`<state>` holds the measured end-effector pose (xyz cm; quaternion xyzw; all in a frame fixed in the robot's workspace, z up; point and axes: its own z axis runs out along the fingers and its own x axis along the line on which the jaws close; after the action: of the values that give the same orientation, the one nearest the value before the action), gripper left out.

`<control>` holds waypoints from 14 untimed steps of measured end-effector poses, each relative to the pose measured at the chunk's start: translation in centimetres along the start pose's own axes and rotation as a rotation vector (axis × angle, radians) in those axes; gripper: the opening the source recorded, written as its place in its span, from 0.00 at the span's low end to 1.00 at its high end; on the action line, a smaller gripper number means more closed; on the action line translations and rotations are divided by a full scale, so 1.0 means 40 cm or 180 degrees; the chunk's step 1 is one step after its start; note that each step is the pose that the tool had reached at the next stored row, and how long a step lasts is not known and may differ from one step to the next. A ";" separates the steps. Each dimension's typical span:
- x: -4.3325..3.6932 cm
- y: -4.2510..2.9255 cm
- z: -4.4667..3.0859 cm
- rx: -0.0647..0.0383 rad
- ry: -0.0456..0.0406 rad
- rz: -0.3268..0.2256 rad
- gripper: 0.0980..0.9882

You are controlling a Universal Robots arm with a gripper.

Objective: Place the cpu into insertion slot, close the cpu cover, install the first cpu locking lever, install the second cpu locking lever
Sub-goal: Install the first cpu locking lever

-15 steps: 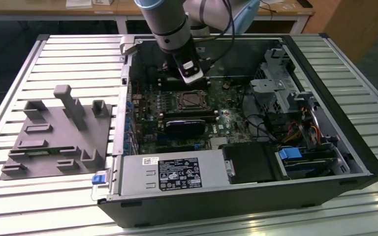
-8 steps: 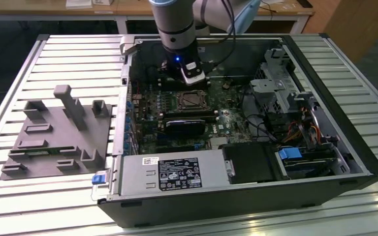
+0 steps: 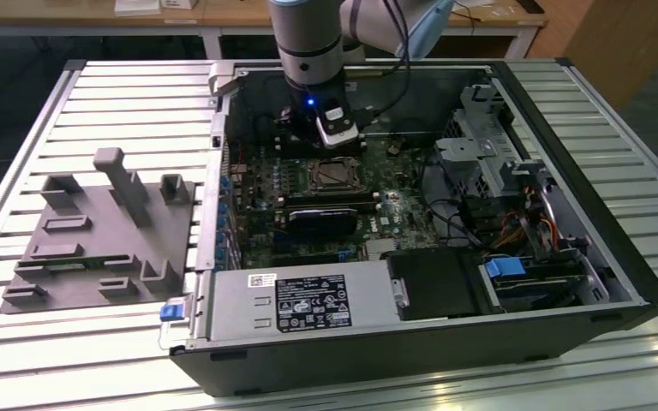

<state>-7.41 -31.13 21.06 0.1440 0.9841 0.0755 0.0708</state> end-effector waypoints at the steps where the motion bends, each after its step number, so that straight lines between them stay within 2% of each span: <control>1: 0.000 0.000 0.000 0.0005 -0.0002 -0.0001 0.00; 3: -0.003 0.001 0.000 0.0038 -0.0005 -0.0006 0.00; 6: -0.010 0.003 0.002 0.0129 -0.0004 -0.0016 0.00; 8: -0.017 0.005 0.003 0.0171 0.0003 -0.0021 0.00; 12: -0.036 0.010 0.006 0.0186 0.0031 -0.0040 0.00; 14: -0.038 0.010 0.006 0.0191 0.0037 -0.0061 0.00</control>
<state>-5.81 -31.17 21.06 0.1363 0.9877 0.0461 0.0614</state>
